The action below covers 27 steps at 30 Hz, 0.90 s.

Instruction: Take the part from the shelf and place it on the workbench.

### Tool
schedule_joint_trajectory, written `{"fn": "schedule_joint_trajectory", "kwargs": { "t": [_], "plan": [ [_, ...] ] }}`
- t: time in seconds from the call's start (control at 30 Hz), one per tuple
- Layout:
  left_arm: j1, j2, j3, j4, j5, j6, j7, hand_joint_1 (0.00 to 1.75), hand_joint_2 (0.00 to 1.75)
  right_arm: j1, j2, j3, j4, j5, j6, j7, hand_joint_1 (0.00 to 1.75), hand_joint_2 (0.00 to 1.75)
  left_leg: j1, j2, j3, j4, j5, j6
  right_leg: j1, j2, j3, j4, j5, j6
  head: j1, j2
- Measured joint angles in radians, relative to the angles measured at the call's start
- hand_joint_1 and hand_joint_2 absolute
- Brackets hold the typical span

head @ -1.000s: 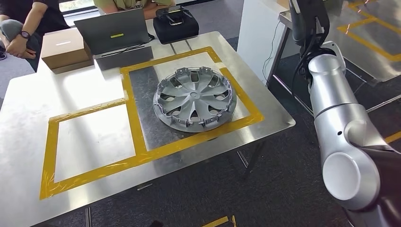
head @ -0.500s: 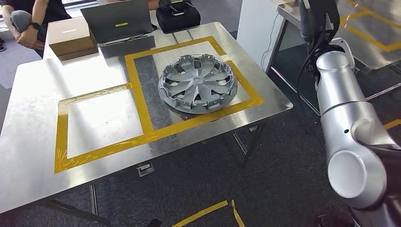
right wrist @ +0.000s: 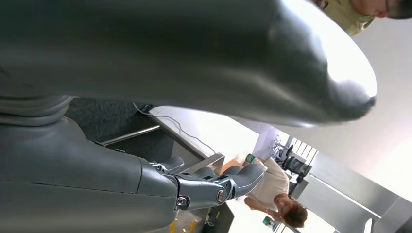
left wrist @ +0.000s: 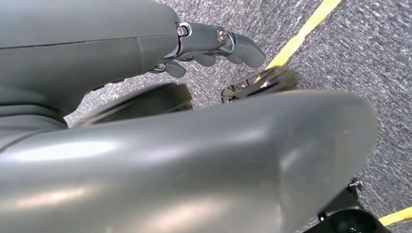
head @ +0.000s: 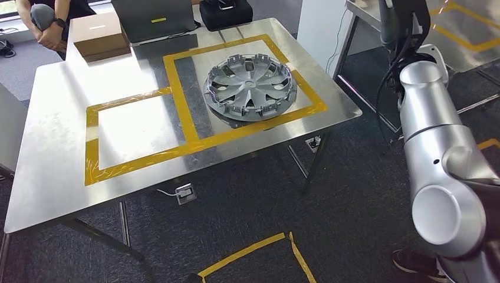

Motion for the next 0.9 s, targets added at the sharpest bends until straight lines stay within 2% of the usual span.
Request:
{"fn": "schedule_joint_trajectory", "kwargs": {
  "t": [0.07,0.1,0.13,0.17,0.2,0.23,0.27,0.3,0.33,0.37,0.4,0.43,0.47,0.5,0.57,0.6,0.63,0.67,0.73,0.77,0.8,0.83,0.87,0.9],
  "plan": [
    [0.001,0.000,0.000,0.000,0.004,0.001,0.000,0.00,0.00,-0.003,-0.001,0.000,0.000,0.000,0.001,0.000,0.00,0.00,-0.003,0.001,-0.011,-0.008,0.014,0.020,-0.003,0.000,0.000,-0.008,0.015,0.014,0.000,0.000],
    [0.001,0.000,0.000,0.000,0.005,0.001,0.000,0.00,0.00,-0.004,-0.003,0.000,0.000,0.000,0.001,0.001,0.00,0.00,-0.002,0.003,-0.020,-0.008,0.026,0.030,-0.005,0.001,-0.006,-0.003,0.003,0.019,0.000,0.000],
    [0.000,0.000,0.000,0.000,0.006,0.001,0.000,0.00,0.00,-0.005,-0.005,0.000,0.000,0.000,0.002,0.001,0.00,0.00,-0.001,0.005,-0.031,-0.010,0.040,0.038,-0.006,0.002,-0.016,0.021,-0.030,0.023,0.002,0.000],
    [0.000,0.000,0.000,0.000,0.007,0.001,0.000,0.00,0.00,-0.006,-0.006,0.000,0.001,0.000,0.002,0.002,0.00,0.00,0.000,0.006,-0.045,-0.011,0.055,0.045,-0.006,0.002,-0.032,0.065,-0.079,0.026,0.004,0.000],
    [-0.001,0.000,0.000,0.000,0.007,0.002,0.000,0.00,0.00,-0.007,-0.008,0.000,0.001,0.000,0.002,0.002,0.00,0.00,-0.002,0.007,-0.061,-0.010,0.069,0.050,-0.004,0.002,-0.048,0.127,-0.134,0.027,0.006,0.000],
    [0.000,0.000,0.000,0.000,0.007,0.002,0.000,0.00,0.00,-0.006,-0.008,0.000,0.001,0.000,0.002,0.002,0.00,0.00,-0.003,0.007,-0.079,-0.010,0.083,0.052,-0.003,0.003,-0.063,0.196,-0.176,0.028,0.007,0.000],
    [0.000,0.000,0.000,0.000,0.007,0.002,0.000,0.00,0.00,-0.006,-0.008,0.000,0.001,0.000,0.002,0.002,0.00,0.00,-0.006,0.007,-0.096,-0.010,0.096,0.054,-0.002,0.003,-0.070,0.254,-0.196,0.028,0.008,0.000],
    [0.001,0.000,0.000,0.000,0.008,0.003,0.000,0.00,0.00,-0.005,-0.008,0.000,0.001,-0.001,0.002,0.002,0.00,0.00,-0.008,0.008,-0.113,-0.009,0.110,0.055,0.000,0.003,-0.065,0.288,-0.192,0.026,0.008,0.000],
    [0.001,0.000,0.000,0.000,0.009,0.005,-0.001,0.00,0.00,-0.005,-0.008,0.000,0.001,-0.001,0.002,0.002,0.00,0.00,-0.011,0.008,-0.131,-0.009,0.123,0.055,0.003,0.003,-0.043,0.289,-0.171,0.021,0.008,0.000],
    [0.001,0.000,0.000,0.000,0.009,0.007,-0.002,0.00,0.00,-0.005,-0.008,0.000,0.001,-0.002,0.002,0.002,0.00,0.00,-0.013,0.008,-0.147,-0.008,0.136,0.055,0.007,0.003,-0.004,0.255,-0.147,0.014,0.008,0.000],
    [0.001,-0.001,0.000,0.000,0.010,0.010,-0.003,0.00,0.00,-0.005,-0.008,0.000,0.000,-0.003,0.002,0.002,0.00,0.00,-0.015,0.007,-0.159,-0.008,0.148,0.054,0.012,0.003,0.051,0.193,-0.140,0.003,0.008,0.000],
    [0.001,-0.001,0.000,0.000,0.012,0.011,-0.004,0.00,0.00,-0.006,-0.007,0.000,-0.002,-0.003,0.002,0.001,0.00,0.00,-0.017,0.007,-0.169,-0.007,0.159,0.051,0.018,0.003,0.108,0.116,-0.150,-0.007,0.008,0.000],
    [0.001,-0.001,0.000,0.000,0.013,0.011,-0.004,0.00,0.00,-0.007,-0.006,0.000,-0.004,-0.004,0.002,0.000,0.00,0.00,-0.017,0.006,-0.173,-0.008,0.169,0.046,0.024,0.002,0.150,0.056,-0.163,-0.015,0.007,0.000],
    [0.001,-0.001,0.000,0.000,0.014,0.011,-0.005,0.00,0.00,-0.009,-0.005,0.000,-0.007,-0.004,0.001,-0.001,0.00,0.00,-0.016,0.006,-0.175,-0.011,0.179,0.041,0.028,0.002,0.175,0.015,-0.178,-0.021,0.007,0.000],
    [0.002,-0.001,0.000,0.000,0.014,0.011,-0.007,0.00,0.00,-0.011,-0.004,0.000,-0.008,-0.007,0.001,-0.001,0.00,0.00,-0.014,0.006,-0.178,-0.021,0.199,0.029,0.029,0.001,0.178,-0.008,-0.166,-0.029,0.008,0.000],
    [0.002,-0.001,0.000,0.000,0.013,0.011,-0.008,0.00,0.00,-0.012,-0.004,0.000,-0.008,-0.009,0.000,-0.001,0.00,0.00,-0.013,0.005,-0.183,-0.020,0.195,0.023,0.027,0.000,0.174,-0.016,-0.156,-0.035,0.009,0.000],
    [0.003,0.000,0.000,0.000,0.012,0.013,-0.010,0.00,0.00,-0.013,-0.003,0.000,-0.008,-0.010,0.000,-0.001,0.00,0.00,-0.012,0.004,-0.190,-0.006,0.174,0.018,0.023,-0.002,0.167,-0.022,-0.143,-0.040,0.007,0.000],
    [0.004,0.000,0.000,0.000,0.011,0.015,-0.013,0.00,0.00,-0.013,-0.002,0.000,-0.008,-0.012,0.000,-0.001,0.00,0.00,-0.011,0.003,-0.203,0.028,0.134,0.012,0.018,-0.003,0.158,-0.027,-0.131,-0.044,0.006,0.000],
    [0.006,0.001,0.000,0.000,0.008,0.021,-0.017,0.00,0.00,-0.014,-0.001,0.000,-0.008,-0.014,0.000,-0.002,0.00,0.00,-0.004,0.002,-0.235,0.144,0.042,-0.001,0.015,-0.004,0.132,-0.028,-0.108,-0.045,0.001,0.000],
    [0.006,0.001,0.000,0.000,0.008,0.023,-0.018,0.00,0.00,-0.013,-0.001,0.000,-0.008,-0.015,0.001,-0.002,0.00,0.00,0.000,0.003,-0.248,0.205,0.019,-0.006,0.013,-0.003,0.118,-0.028,-0.097,-0.043,0.001,0.000],
    [0.006,0.002,0.000,0.000,0.008,0.025,-0.018,0.00,0.00,-0.011,-0.001,0.000,-0.007,-0.015,0.001,-0.002,0.00,0.00,0.003,0.003,-0.249,0.246,0.021,-0.011,0.011,-0.003,0.104,-0.027,-0.086,-0.040,0.000,0.000],
    [0.006,0.002,0.000,0.000,0.008,0.026,-0.018,0.00,0.00,-0.009,-0.001,0.000,-0.007,-0.016,0.001,-0.001,0.00,0.00,0.006,0.003,-0.237,0.256,0.042,-0.015,0.008,-0.003,0.090,-0.027,-0.075,-0.036,0.000,0.000],
    [0.006,0.003,0.000,0.000,0.008,0.027,-0.018,0.00,0.00,-0.007,-0.002,0.000,-0.007,-0.017,0.001,-0.001,0.00,0.00,0.009,0.003,-0.206,0.231,0.070,-0.018,0.005,-0.003,0.078,-0.026,-0.066,-0.031,0.000,0.000],
    [0.006,0.003,0.000,0.000,0.008,0.029,-0.018,0.00,0.00,-0.006,-0.002,0.000,-0.007,-0.018,0.001,-0.001,0.00,0.00,0.012,0.003,-0.161,0.176,0.087,-0.021,0.002,-0.003,0.068,-0.024,-0.058,-0.025,-0.001,0.000]
  ]
}}
